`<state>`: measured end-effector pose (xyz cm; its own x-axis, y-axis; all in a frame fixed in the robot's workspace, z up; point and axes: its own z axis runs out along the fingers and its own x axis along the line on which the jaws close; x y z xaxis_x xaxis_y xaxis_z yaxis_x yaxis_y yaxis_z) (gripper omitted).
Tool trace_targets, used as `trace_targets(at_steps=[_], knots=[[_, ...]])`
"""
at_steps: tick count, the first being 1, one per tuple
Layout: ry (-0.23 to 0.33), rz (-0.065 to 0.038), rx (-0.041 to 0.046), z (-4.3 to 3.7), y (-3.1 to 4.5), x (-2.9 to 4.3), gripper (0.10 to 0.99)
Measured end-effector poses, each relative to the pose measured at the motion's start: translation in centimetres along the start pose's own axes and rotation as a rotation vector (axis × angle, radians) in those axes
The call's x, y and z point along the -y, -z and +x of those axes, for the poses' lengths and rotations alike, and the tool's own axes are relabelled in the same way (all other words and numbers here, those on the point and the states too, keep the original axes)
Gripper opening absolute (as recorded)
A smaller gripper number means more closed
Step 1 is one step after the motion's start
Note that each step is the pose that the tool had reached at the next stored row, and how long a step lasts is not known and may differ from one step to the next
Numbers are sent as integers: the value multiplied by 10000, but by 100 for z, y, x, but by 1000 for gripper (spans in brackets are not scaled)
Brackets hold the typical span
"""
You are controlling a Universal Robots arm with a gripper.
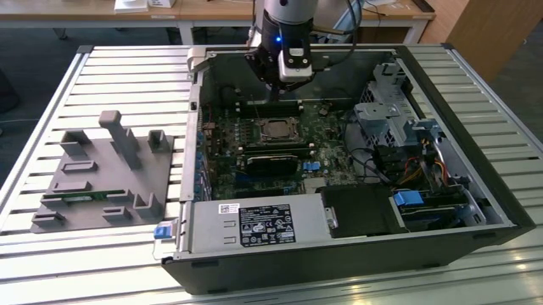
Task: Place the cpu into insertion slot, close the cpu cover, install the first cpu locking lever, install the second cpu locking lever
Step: 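Install the first cpu locking lever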
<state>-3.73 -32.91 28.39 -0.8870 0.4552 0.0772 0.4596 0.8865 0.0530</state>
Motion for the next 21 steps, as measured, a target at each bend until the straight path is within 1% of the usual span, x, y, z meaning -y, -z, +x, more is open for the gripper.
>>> trace_targets(at_steps=[21], knots=[[1139, 68, -23, 0, 0, 0, 106]])
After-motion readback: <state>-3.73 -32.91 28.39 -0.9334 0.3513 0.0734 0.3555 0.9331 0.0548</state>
